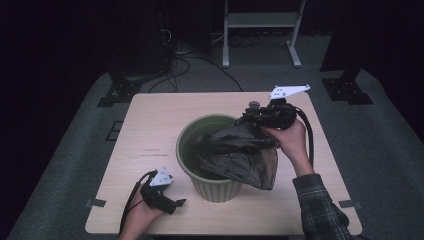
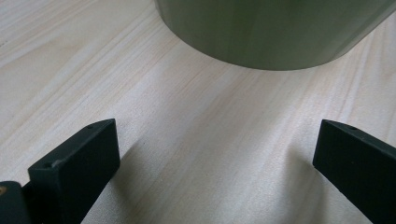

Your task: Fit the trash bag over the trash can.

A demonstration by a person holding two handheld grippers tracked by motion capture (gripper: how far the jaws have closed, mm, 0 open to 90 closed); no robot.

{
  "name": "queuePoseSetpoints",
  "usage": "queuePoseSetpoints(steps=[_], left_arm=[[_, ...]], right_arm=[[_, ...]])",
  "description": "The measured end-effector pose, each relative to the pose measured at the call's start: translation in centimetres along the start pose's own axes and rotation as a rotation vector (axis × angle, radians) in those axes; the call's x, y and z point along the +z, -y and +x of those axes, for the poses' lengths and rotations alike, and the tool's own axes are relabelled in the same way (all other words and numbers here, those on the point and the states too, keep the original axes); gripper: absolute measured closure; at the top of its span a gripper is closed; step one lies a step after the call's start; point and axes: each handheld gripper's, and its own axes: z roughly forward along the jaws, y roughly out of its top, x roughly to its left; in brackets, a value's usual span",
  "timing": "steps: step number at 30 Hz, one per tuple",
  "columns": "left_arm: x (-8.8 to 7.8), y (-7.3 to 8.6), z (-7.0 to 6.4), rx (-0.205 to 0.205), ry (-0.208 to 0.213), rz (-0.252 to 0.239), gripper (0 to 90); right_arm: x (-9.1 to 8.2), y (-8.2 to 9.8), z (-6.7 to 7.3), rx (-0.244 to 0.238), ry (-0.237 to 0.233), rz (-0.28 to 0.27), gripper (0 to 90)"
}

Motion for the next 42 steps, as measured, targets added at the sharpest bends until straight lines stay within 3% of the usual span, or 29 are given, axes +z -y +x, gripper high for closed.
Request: queuePoseSetpoints(steps=[3, 9, 17, 20, 25, 29, 31, 33, 37, 40, 41, 42], left_arm=[[-0.7, -0.4, 0.0, -0.006, 0.013, -0.029, 0.0], [-3.0, -1.5, 0.1, -0.010, 0.084, -0.084, 0.0], [-6.0, -3.2, -0.2, 0.016, 0.164, -0.140, 4.3], [-8.1, -4.7, -0.7, 0.039, 0.199, -0.164, 5.3], [-9.8, -6.2, -1.1, 0.075, 0.234, -0.183, 13.1], [-11.7, -8.8, -1.6, 0.128, 0.270, -0.214, 20.7], [-12.0, -9.2, -1.6, 0.139, 0.277, -0.223, 23.9], [-12.9, -10.8, -1.6, 0.163, 0.314, -0.253, 29.6], [-13.4, -12.6, -1.6, 0.190, 0.324, -0.270, 37.6], [-13.5, -14.9, -1.6, 0.229, 0.337, -0.284, 43.4], [-13.5, -14.9, -1.6, 0.229, 0.337, -0.284, 43.9], [-13.3, -16.1, -1.7, 0.249, 0.345, -0.277, 44.6]], right_arm=[[-1.0, 0.2, -0.3, 0.016, 0.012, -0.019, 60.8], [-2.6, 0.2, -0.4, 0.020, 0.028, -0.042, 50.4], [-2.4, 0.1, -0.6, 0.062, 0.026, -0.036, 20.7], [-2.0, -0.2, -0.7, 0.075, 0.025, -0.028, 12.8], [-1.6, -0.5, -0.7, 0.085, 0.015, -0.018, 9.6], [-1.2, -0.8, -0.5, 0.075, 0.021, -0.003, 9.1], [-1.2, -0.9, -0.5, 0.074, 0.022, -0.001, 9.1], [-1.2, -1.0, -0.5, 0.075, 0.025, -0.004, 9.2], [-1.1, -1.1, -0.5, 0.077, 0.025, 0.004, 9.2], [-1.1, -1.2, -0.4, 0.076, 0.026, -0.001, 9.2], [-1.1, -1.2, -0.4, 0.076, 0.026, -0.002, 9.2], [-1.1, -1.2, -0.5, 0.076, 0.027, -0.001, 9.2]])
